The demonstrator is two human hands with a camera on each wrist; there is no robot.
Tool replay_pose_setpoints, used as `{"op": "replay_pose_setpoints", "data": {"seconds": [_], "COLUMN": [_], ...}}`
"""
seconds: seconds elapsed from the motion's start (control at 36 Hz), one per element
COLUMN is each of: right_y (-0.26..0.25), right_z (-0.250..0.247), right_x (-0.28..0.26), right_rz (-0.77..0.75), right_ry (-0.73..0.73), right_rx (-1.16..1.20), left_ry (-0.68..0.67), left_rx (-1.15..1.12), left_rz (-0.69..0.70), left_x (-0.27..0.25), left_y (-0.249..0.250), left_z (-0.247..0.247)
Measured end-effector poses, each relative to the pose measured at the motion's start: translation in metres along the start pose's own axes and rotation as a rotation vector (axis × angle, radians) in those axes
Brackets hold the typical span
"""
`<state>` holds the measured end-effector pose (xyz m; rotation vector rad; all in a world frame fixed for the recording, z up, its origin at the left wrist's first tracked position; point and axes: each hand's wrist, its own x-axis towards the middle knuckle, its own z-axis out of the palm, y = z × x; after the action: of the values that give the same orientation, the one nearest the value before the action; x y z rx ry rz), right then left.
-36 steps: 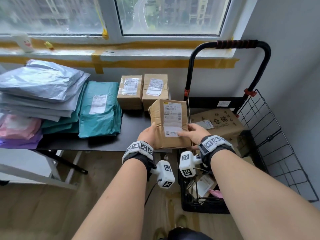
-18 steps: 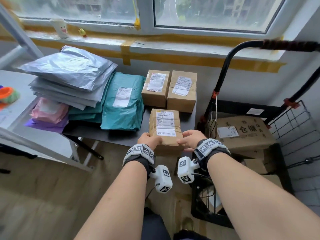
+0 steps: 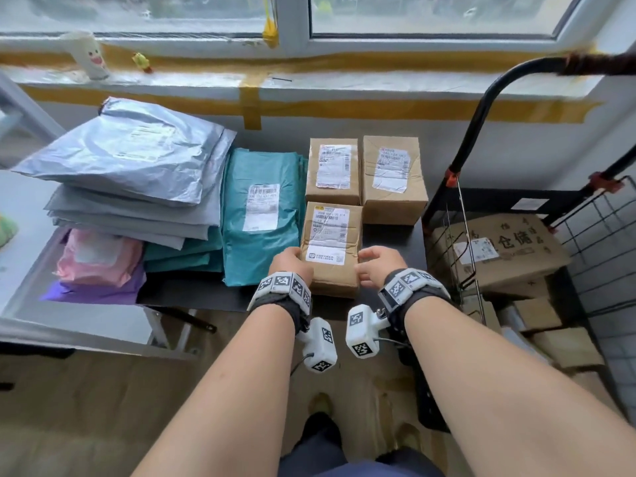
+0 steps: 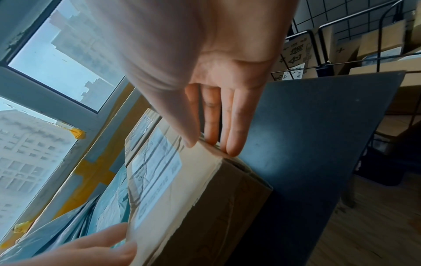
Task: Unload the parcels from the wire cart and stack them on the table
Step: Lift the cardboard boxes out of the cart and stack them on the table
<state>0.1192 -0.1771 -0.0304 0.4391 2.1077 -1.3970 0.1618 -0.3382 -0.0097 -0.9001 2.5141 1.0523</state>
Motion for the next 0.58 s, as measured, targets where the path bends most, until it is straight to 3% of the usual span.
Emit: {"op": "replay_pose_setpoints", "data": {"seconds": [0.14,0.28,0.42,0.58], "right_y": [-0.004,-0.001,-0.005,0.009], "right_z": [0.007,0.006,-0.009,-0.053], "right_x": [0.001,0.002,-0.002,-0.007], "right_rz": [0.015,-0.008,0.01,0.037], "right_ry": [0.058,0.045,0.125,0.245], "right_rx": [0.006,-0.064,-0.091,-0.092], "left_ry": [-0.019,0.057,0.104,0.048], "left_rx": [0.012,0.019,0.038,0.03], "left_rz": [0.001,0.034,0.147,0.276], "left_x": [0.013,0.017,0.012,0.0], "left_y": [-0.003,0.004,0.027,0.066], "left_z": [-0.011,-0.016,-0.014,0.008]}}
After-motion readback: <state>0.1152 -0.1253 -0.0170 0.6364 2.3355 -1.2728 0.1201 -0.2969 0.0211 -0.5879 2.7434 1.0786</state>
